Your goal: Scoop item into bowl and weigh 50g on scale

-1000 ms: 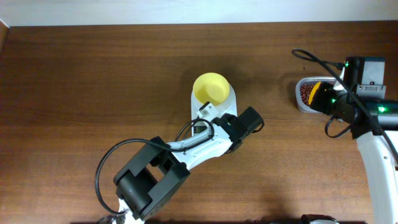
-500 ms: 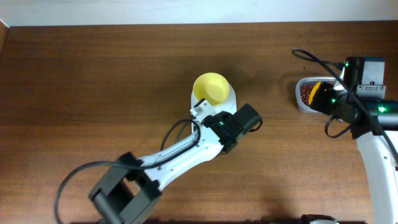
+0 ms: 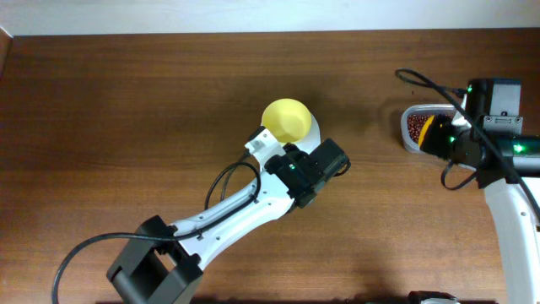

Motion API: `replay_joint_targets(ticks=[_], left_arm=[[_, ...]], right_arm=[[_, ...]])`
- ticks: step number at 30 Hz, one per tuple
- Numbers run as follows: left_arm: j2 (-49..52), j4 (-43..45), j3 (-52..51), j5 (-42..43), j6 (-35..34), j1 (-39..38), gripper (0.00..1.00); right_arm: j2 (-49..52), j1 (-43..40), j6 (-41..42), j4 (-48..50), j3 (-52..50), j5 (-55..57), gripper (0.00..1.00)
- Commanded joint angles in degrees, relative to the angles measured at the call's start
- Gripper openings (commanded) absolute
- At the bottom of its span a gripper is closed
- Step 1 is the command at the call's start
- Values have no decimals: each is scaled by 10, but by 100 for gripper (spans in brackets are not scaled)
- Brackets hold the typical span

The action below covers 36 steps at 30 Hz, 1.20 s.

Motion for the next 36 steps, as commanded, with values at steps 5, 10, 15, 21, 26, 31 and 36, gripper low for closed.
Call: replay_joint_targets(ticks=[5,10,15,21,26,31,36], left_arm=[[-11,-76,-1,-20,5,25,0],[-11,-91,-1,-19,5,26,0],[-11,-90,-1,-38,5,50,0],[-11,-87,-1,-37,14,61,0],[-12,-82,-1,-42,49,63,0],[-12,-83,-1,-18,236,71,0],[-12,-88,0,76,333,71,0]], right_arm=[[-37,-4,-2,-17,10,-53,4],[-43,-4,14,-25,10,-58,4],[-43,-4,14,-25,10,-64,4],[-42,-4,9,-36,10,-62,4],[-40,-4,9,-38,10,-48,4],[-35,-4,8,-35,10,16,4],[-35,-4,-21,-53,10,13,4]])
